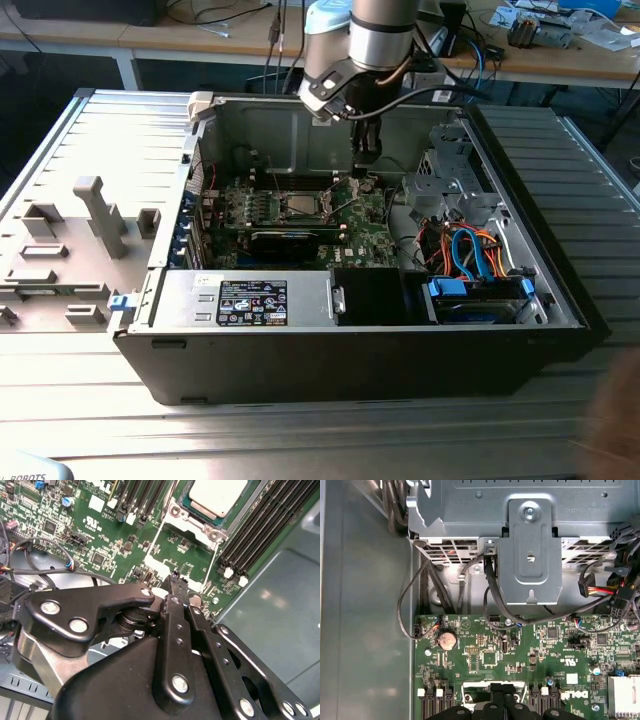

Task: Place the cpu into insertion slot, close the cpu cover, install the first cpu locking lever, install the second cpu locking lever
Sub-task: 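Close the cpu cover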

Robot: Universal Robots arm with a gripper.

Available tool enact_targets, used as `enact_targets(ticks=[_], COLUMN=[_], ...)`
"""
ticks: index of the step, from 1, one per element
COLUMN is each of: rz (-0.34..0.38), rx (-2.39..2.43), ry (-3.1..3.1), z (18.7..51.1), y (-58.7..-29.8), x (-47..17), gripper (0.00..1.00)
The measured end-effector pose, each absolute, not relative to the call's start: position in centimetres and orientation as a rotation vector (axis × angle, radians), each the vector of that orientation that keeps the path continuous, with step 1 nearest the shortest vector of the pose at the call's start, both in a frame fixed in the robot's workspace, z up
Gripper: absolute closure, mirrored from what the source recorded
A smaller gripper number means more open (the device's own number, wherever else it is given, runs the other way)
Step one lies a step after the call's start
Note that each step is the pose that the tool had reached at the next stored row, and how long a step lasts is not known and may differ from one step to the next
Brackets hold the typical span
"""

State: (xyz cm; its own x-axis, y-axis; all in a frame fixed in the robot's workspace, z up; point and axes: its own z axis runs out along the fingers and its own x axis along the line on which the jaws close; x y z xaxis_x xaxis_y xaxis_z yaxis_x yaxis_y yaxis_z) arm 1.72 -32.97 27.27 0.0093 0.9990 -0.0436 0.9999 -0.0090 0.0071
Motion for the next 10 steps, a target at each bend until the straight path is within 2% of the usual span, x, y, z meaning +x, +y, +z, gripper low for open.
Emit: enact_targets(ticks=[10], rz=[-0.040], rx=[2.206], ry=[2.186], z=[27.24], y=[-32.98], x=[2.62], gripper=[0.89])
